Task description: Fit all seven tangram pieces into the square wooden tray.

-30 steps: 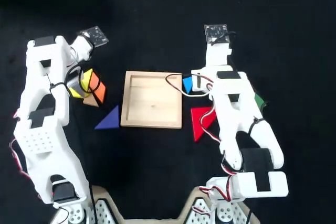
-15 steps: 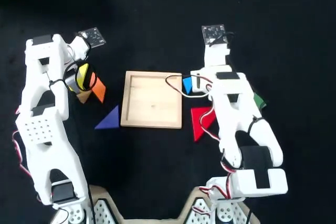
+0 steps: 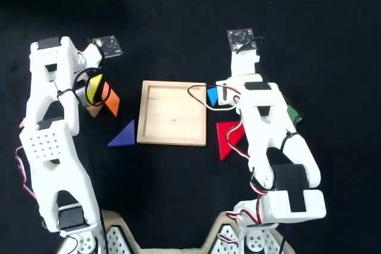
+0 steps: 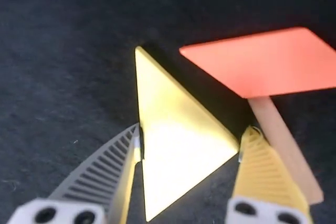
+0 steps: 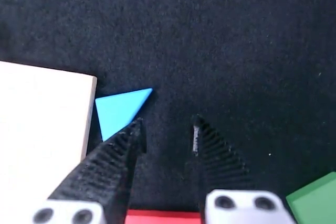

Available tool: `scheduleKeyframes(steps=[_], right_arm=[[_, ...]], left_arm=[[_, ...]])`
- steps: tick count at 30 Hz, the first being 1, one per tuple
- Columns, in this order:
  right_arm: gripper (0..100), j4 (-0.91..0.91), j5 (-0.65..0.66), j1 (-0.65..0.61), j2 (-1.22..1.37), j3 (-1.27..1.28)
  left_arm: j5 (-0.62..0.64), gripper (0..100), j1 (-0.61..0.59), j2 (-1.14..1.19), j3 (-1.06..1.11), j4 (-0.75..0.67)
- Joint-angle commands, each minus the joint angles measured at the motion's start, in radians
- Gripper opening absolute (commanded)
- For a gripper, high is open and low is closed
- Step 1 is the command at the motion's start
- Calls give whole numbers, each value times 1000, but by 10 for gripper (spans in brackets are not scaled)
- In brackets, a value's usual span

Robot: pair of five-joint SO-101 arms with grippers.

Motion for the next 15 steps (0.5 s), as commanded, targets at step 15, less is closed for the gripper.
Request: scheduleKeyframes(steps=[15], right_arm=[[148,-17,6,8,-5,-13]], left_arm=[[86,50,53,6,-432,427]])
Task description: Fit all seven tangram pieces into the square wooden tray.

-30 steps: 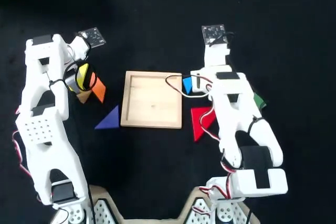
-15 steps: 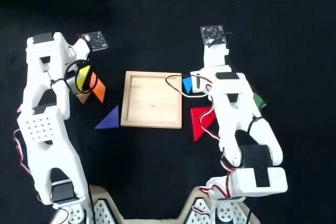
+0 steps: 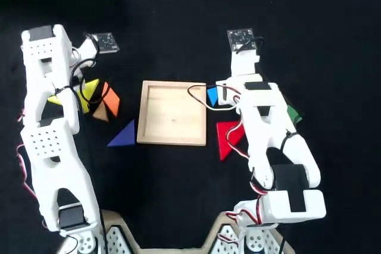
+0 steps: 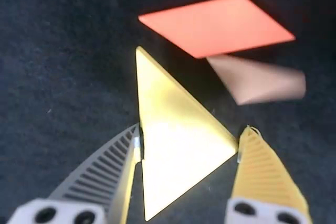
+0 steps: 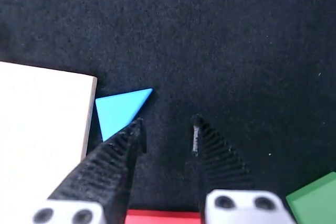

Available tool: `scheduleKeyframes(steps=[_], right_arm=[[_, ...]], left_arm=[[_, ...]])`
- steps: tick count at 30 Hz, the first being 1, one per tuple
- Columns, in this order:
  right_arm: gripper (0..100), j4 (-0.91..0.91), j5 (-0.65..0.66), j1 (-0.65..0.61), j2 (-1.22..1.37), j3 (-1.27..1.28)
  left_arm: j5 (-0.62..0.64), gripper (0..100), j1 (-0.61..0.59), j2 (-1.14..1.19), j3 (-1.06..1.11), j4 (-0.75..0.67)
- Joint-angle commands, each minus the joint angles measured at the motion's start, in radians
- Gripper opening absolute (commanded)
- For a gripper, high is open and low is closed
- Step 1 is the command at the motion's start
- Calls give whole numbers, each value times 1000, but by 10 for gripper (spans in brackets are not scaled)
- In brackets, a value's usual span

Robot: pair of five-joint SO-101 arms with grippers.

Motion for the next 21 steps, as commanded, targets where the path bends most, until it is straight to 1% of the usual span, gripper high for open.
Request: scheduleKeyframes(steps=[1,2,4,8,12,15,17,21], right_arm=[[148,-17,6,8,-5,-15],[148,-12,6,9,-5,-19],[148,-11,5,12,-5,-22],[148,-9,3,12,-5,-24],[148,-9,0,14,-5,-25],[148,-8,0,15,-5,-25],[148,-8,-2,29,-5,-27],[148,-8,-2,49,-8,-28]], left_arm=[[161,50,61,-17,-194,54],[221,50,74,-17,-232,54],[382,50,107,-17,-289,55],[756,51,183,-51,-334,57],[1149,53,240,-170,-285,57],[1399,54,265,-267,-183,57],[1511,55,292,-318,-64,57],[1614,55,389,-379,142,46]])
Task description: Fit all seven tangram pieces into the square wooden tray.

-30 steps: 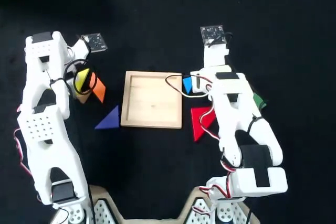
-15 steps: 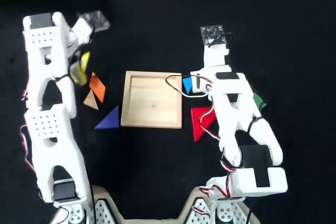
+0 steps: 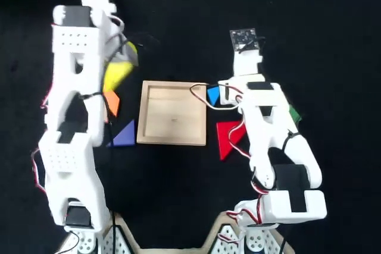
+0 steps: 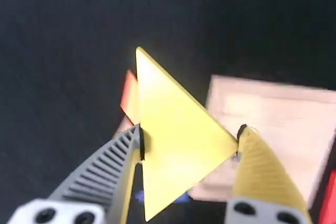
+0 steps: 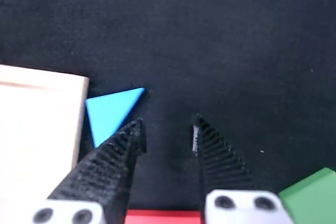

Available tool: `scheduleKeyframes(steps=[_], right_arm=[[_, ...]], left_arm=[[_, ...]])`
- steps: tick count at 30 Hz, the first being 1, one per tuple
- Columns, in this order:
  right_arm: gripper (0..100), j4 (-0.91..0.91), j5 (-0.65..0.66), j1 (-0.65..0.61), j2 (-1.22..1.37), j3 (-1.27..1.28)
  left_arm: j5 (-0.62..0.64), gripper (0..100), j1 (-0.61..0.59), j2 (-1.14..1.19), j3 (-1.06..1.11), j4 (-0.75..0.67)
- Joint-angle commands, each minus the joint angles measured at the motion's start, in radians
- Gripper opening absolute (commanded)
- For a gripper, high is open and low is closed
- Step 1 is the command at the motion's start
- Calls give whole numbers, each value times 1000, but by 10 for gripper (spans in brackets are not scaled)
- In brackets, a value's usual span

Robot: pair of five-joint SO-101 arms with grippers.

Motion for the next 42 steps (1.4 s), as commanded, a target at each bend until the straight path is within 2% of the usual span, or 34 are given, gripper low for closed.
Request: scheduleKeyframes(steps=[1,4,7,11,14,19,24,37,42], right_arm=[[148,-8,-2,23,-16,-27],[148,-8,-2,21,-33,-18],[148,-9,-2,25,-38,-15],[148,-9,-2,25,-36,-15],[148,-9,-2,25,-36,-15],[148,-9,-2,25,-36,-16],[148,-9,-2,25,-39,-16],[148,-9,-2,25,-36,-16],[148,-9,-2,23,-36,-16]], left_arm=[[146,55,122,-115,216,-17],[203,55,185,-132,348,-110],[209,55,223,-146,426,-227],[215,55,234,-152,535,-371],[215,55,236,-150,590,-420],[207,62,282,-150,630,-427],[213,151,314,-150,619,-434],[206,191,234,-149,647,-500],[212,334,236,-149,657,-500]])
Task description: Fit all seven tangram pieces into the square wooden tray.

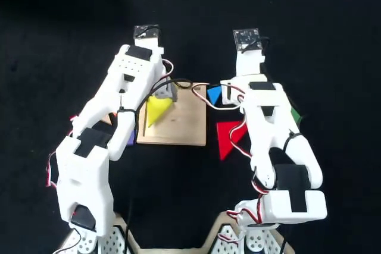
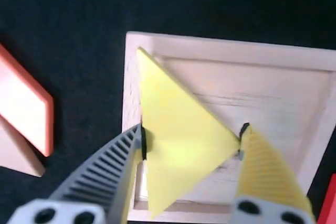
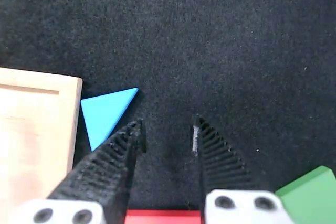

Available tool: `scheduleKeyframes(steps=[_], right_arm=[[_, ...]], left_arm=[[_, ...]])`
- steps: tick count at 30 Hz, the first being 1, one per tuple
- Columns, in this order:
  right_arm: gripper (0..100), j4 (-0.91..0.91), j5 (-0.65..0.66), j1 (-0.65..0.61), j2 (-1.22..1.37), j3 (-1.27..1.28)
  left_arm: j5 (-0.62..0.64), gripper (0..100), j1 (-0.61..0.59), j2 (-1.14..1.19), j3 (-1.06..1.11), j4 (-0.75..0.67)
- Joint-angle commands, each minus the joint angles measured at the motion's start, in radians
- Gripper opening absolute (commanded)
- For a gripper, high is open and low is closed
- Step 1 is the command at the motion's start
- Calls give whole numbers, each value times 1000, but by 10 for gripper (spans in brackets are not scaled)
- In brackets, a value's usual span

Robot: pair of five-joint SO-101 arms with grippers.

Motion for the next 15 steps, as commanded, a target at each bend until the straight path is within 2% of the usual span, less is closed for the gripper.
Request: scheduleKeyframes(steps=[1,6,10,13,15], right_arm=[[148,-9,-2,17,-36,-16],[148,-9,-2,17,-36,-16],[148,-9,-2,17,-38,-16],[138,-9,0,14,-41,-16],[98,-9,3,11,-42,-15]], left_arm=[[2,335,-12,-64,-1,-20],[-3,331,-18,-71,2,-29],[-94,328,-19,-77,-7,-18],[-161,316,-64,-127,-82,112],[-204,271,-120,-198,-166,230]])
